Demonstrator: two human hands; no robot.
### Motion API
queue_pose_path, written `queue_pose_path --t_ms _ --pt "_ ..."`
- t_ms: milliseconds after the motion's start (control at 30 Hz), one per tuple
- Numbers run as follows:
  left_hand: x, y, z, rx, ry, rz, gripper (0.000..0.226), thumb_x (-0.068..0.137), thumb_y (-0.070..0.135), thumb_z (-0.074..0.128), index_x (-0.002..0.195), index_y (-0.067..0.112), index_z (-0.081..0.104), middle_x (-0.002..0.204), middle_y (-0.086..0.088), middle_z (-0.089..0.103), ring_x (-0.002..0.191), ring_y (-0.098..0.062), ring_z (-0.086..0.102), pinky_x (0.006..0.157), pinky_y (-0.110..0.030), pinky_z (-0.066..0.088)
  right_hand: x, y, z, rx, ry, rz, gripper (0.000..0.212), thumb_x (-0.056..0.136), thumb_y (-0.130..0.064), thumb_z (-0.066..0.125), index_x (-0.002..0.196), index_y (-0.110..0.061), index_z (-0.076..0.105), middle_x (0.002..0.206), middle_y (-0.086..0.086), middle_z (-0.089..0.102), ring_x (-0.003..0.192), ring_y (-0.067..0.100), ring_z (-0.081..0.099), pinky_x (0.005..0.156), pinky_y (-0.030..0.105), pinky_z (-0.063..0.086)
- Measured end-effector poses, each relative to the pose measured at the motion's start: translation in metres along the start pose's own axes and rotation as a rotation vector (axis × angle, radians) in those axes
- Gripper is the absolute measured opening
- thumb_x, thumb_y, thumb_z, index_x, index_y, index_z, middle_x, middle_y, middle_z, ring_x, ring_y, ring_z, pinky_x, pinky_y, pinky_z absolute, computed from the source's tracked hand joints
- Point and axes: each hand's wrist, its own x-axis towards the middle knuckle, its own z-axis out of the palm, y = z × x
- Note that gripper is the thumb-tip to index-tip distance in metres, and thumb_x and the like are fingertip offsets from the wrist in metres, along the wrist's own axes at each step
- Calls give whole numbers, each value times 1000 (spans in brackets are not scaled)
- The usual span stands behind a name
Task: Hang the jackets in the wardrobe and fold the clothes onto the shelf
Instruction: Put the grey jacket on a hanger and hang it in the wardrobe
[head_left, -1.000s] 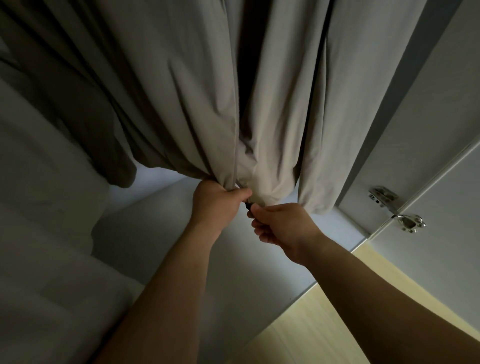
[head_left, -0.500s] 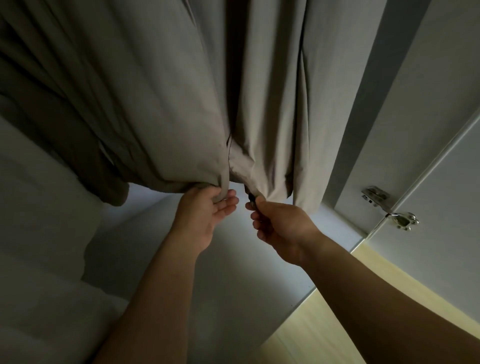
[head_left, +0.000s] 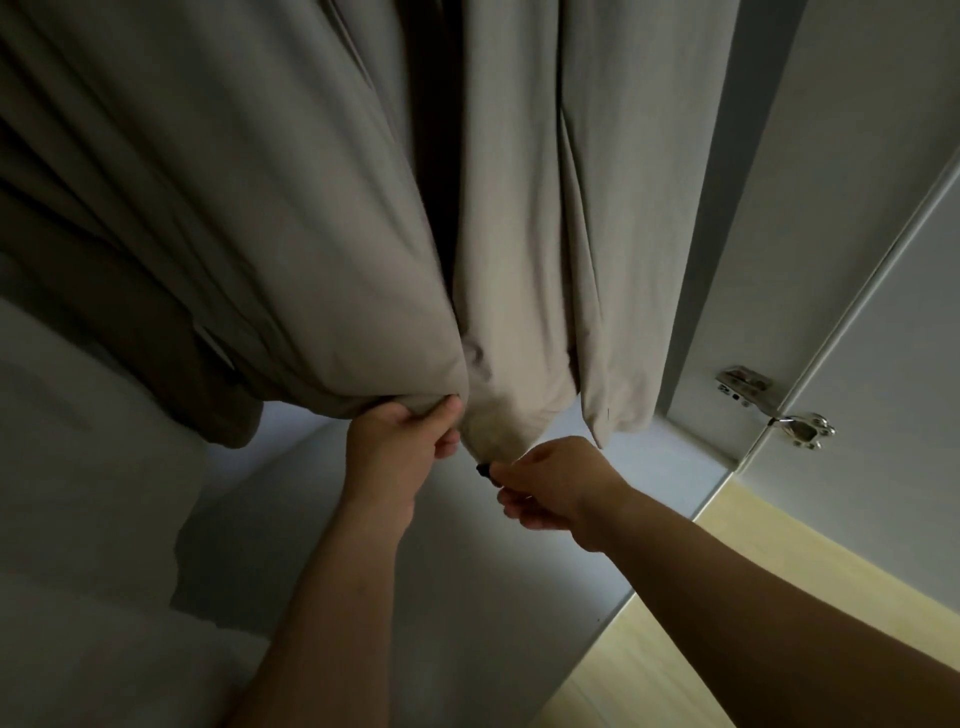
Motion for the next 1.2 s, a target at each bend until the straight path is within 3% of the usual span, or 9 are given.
queue_pose_path --t_ms 100,200,300,400,533,733,933,1200 --pt "2 -2 -2 -31 1 -5 9 82 10 79 75 9 75 77 -7 76 75 -18 73 69 -25 57 0 1 4 -171 4 -30 26 83 -33 80 83 -8 73 71 5 72 58 12 65 59 22 57" --pt "3 -4 -7 16 -33 11 6 83 12 79 88 9 77 88 -8 77 87 -21 75 82 -33 56 -3 0 7 -133 -44 0 21 88 -30 75 81 -11 71 69 2 66 61 12 60 58 23 51" --pt "3 -4 -9 58 -25 36 7 82 12 80 88 8 77 86 -9 77 86 -21 74 86 -35 55 -2 -1 9 111 -45 58 14 92 -23 70 84 -12 72 74 1 67 65 13 59 60 25 47" --pt "1 2 -7 -47 30 19 5 82 11 80 84 10 76 78 -6 76 74 -18 71 72 -31 57 0 -5 11 459 -42 97 12 93 -18 69 84 -13 73 71 -1 68 62 11 57 59 24 43" --pt "-8 6 2 -180 61 -23 20 81 17 81 98 11 73 87 -1 77 82 -13 73 67 -26 53 -1 -11 14 684 -22 51 7 92 -21 71 89 -14 72 65 -4 68 53 7 59 62 23 46" --pt "-24 9 26 -320 152 34 17 81 14 81 93 5 74 82 -4 77 78 -10 74 69 -20 55 -6 -14 26 698 -32 -52 10 88 -29 75 89 -19 77 74 -5 71 62 6 62 66 25 46" --pt "-25 9 22 -320 214 94 7 82 16 80 85 14 74 83 -2 77 80 -12 74 71 -21 55 -10 -13 32 645 9 -26 12 84 -32 79 85 -21 82 81 -5 76 82 11 62 75 29 47" --pt "-24 12 23 -326 217 105 14 82 12 80 91 2 74 82 -9 76 74 -14 73 68 -22 56 -12 -12 36 632 9 -14 15 84 -32 79 91 -19 78 78 -6 75 82 11 60 75 29 46"
